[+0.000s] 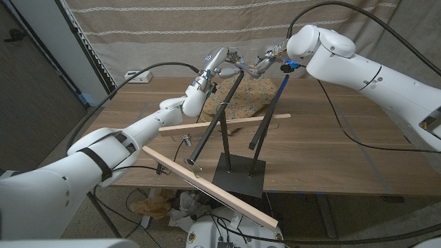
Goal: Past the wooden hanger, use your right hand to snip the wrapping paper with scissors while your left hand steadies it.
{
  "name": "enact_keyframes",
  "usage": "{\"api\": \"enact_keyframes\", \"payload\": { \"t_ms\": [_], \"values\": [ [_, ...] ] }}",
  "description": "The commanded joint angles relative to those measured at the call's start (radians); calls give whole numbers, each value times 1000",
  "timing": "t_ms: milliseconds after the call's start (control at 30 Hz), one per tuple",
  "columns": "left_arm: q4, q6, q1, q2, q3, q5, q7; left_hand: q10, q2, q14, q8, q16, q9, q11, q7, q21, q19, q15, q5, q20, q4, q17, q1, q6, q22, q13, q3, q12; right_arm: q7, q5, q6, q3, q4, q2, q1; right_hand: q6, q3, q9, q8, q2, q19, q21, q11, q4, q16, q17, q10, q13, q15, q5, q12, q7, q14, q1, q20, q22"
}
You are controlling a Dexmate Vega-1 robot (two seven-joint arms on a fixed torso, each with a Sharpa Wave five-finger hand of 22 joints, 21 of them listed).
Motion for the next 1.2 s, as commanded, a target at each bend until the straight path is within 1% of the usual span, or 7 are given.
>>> {"api": "enact_keyframes", "payload": {
  "t_ms": [33, 200, 533, 633, 700, 900, 1200],
  "values": [
    [45, -18, -20, -17, 13, 2, 27, 4, 17, 10, -6, -8, -10, 0, 30, 8, 0, -3, -6, -124, 1, 3, -8, 28, -2, 7, 9, -2, 4, 7, 3, 7, 12, -2, -2, -11, 9, 27, 43, 6, 7, 3, 6, -1, 6, 5, -6, -2, 1, -8, -4, 0, 14, 0, -1, 5],
    [64, -31, -30, -19, 24, 11, 45, -7, 17, 14, -41, -19, -56, -5, 24, 15, 2, -3, -20, -121, 7, 8, -29, 15, -20, 27, 11, -4, 7, 5, 8, 5, 12, -4, -1, -21, 15, 56, 66, 5, 8, 3, 11, -1, 4, 5, -19, -6, 1, -17, -14, -2, 14, -1, 0, 5],
    [17, 11, -15, 7, 36, 53, 83, -170, 7, -257, -298, -195, -268, -14, -124, -64, -103, 1, -125, -124, 15, -49, -181, -109, -131, -55, -3, -192, 13, 2, 1, 4, 10, -3, 2, -33, 21, 90, 95, -1, 8, 2, 14, -4, 5, 3, -17, -14, 8, -31, -19, -2, 26, -1, -1, 5],
    [7, 18, -9, 12, 32, 44, 74, -186, 4, -365, -533, -174, -259, -15, -142, -239, -45, 2, -153, -130, -39, -68, -255, -91, -130, -45, 15, -349, 13, 2, -1, 4, 8, -5, 1, -34, 22, 88, 95, -1, 8, 2, 13, -4, 5, 3, -16, -15, 7, -32, -20, -3, 27, -1, -2, 5],
    [-1, 27, -6, 16, 32, 54, 83, -213, 7, -405, -582, -179, -239, -15, -145, -308, -23, 3, -157, -130, -38, -72, -258, -131, -129, -33, -3, -383, 14, 1, -2, 4, 6, -6, 1, -33, 24, 84, 95, -1, 9, 2, 13, -5, 5, 3, -15, -16, 6, -34, -21, -2, 27, 0, -2, 5],
    [-41, 50, 11, 31, 24, 57, 79, -288, -3, -499, -633, -195, -233, -19, -148, -391, -46, 10, -153, -110, -37, -73, -289, -217, -127, -3, -37, -387, 11, 4, -7, 8, 0, -10, -4, -33, 26, 81, 97, -1, 9, 1, 15, -6, 4, 2, -16, -18, 7, -38, -23, -3, 29, 1, -2, 5],
    [-116, 95, 44, 59, 3, 67, 66, -573, 1, -769, -671, -199, -220, -20, -148, -487, -128, 20, -120, -45, -31, -70, -369, -380, -120, 13, -162, -415, 1, 10, -12, 20, -22, -23, -16, -34, 29, 76, 99, -3, 9, 1, 15, -6, 3, 1, -13, -21, 6, -44, -25, -4, 30, 0, -2, 5]
  ]
}}
